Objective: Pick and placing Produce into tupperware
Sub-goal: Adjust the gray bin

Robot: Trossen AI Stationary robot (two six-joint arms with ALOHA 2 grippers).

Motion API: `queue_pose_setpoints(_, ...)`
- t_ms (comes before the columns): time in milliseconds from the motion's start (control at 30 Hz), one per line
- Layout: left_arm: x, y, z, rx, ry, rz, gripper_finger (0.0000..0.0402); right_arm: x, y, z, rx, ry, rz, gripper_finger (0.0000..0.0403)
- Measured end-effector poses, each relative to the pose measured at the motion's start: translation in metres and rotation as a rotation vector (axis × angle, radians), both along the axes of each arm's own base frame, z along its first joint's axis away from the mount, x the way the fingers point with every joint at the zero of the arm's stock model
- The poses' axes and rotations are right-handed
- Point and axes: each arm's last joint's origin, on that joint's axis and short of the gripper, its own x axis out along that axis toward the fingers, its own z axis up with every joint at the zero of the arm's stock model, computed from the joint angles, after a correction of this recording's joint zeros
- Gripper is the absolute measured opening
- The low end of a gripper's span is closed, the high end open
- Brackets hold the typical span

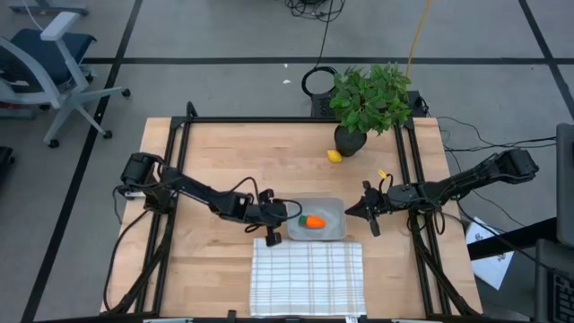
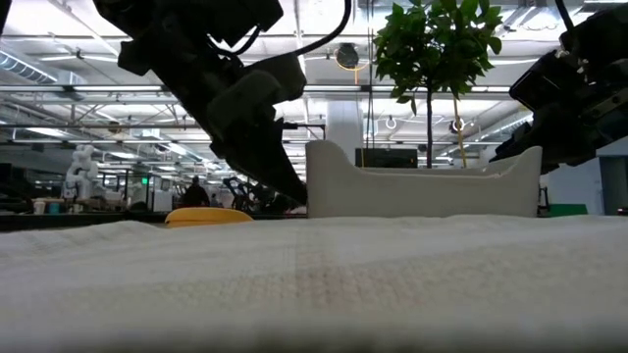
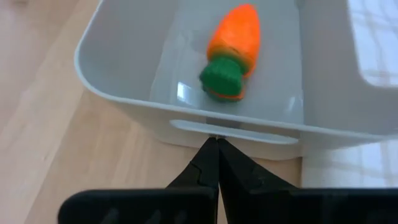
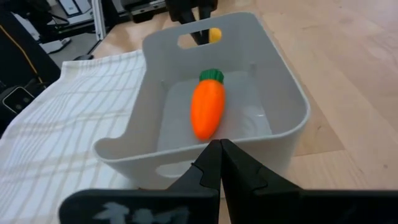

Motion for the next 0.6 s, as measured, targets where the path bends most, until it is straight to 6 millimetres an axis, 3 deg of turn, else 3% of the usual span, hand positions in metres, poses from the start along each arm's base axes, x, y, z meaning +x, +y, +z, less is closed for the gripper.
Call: queue_pose_setpoints(600, -0.0009, 0.0047, 0.0009, 0.017, 0.012, 0.016, 0.0000, 0.0003, 0.0001, 0.0009, 0.004, -0.010, 0.000, 0.0000)
